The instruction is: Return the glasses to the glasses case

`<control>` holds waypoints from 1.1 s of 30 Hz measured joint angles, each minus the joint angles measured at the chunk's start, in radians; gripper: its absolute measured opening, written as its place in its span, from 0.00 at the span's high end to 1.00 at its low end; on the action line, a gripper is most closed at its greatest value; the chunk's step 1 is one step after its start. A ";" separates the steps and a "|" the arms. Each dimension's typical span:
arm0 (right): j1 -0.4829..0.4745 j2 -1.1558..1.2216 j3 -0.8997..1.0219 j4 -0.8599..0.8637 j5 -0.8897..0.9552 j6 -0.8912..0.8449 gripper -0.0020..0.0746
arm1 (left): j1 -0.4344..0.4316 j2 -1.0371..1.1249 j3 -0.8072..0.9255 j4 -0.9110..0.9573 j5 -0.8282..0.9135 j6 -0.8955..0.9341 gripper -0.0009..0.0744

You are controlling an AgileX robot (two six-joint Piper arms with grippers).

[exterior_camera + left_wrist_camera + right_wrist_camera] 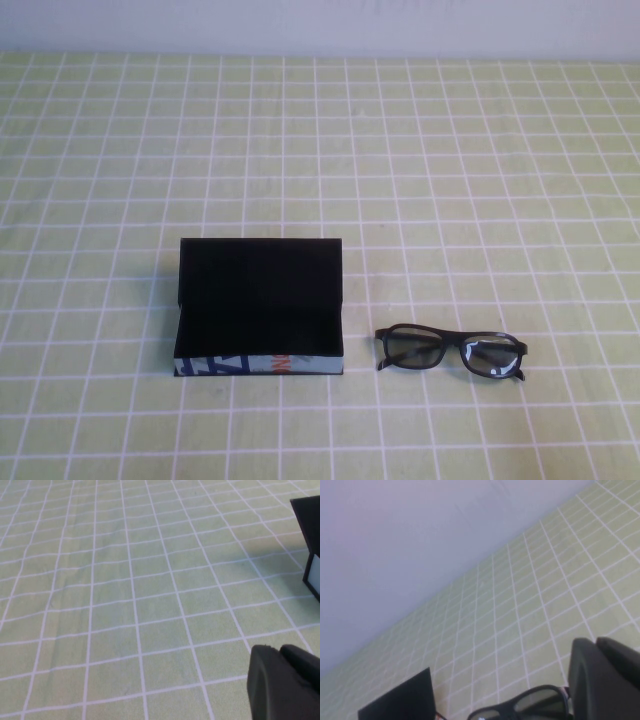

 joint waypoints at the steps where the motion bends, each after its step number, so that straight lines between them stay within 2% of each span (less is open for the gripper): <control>1: 0.000 0.000 0.000 0.028 -0.009 0.000 0.99 | 0.000 0.000 0.000 0.000 0.000 0.000 0.99; 8: 0.000 0.000 0.000 0.186 -0.040 -0.005 0.99 | 0.000 0.000 0.000 0.000 0.000 0.000 0.99; 12: 0.000 0.000 -0.009 0.237 0.076 -0.006 0.99 | 0.000 0.000 0.000 0.000 0.000 0.000 0.99; 15: 0.000 0.080 -0.091 0.235 0.188 -0.009 0.99 | 0.000 0.000 0.000 0.000 0.000 0.000 0.99; 18: 0.000 0.229 -0.220 0.159 0.334 -0.016 0.99 | 0.000 0.000 0.000 0.000 0.000 0.000 0.99; 25: 0.000 0.639 -0.558 -0.149 0.688 -0.058 0.99 | 0.000 0.000 0.000 0.000 0.000 0.000 0.99; 33: 0.002 1.012 -0.821 -0.216 0.866 -0.238 0.99 | 0.000 0.000 0.000 0.000 0.000 0.000 0.99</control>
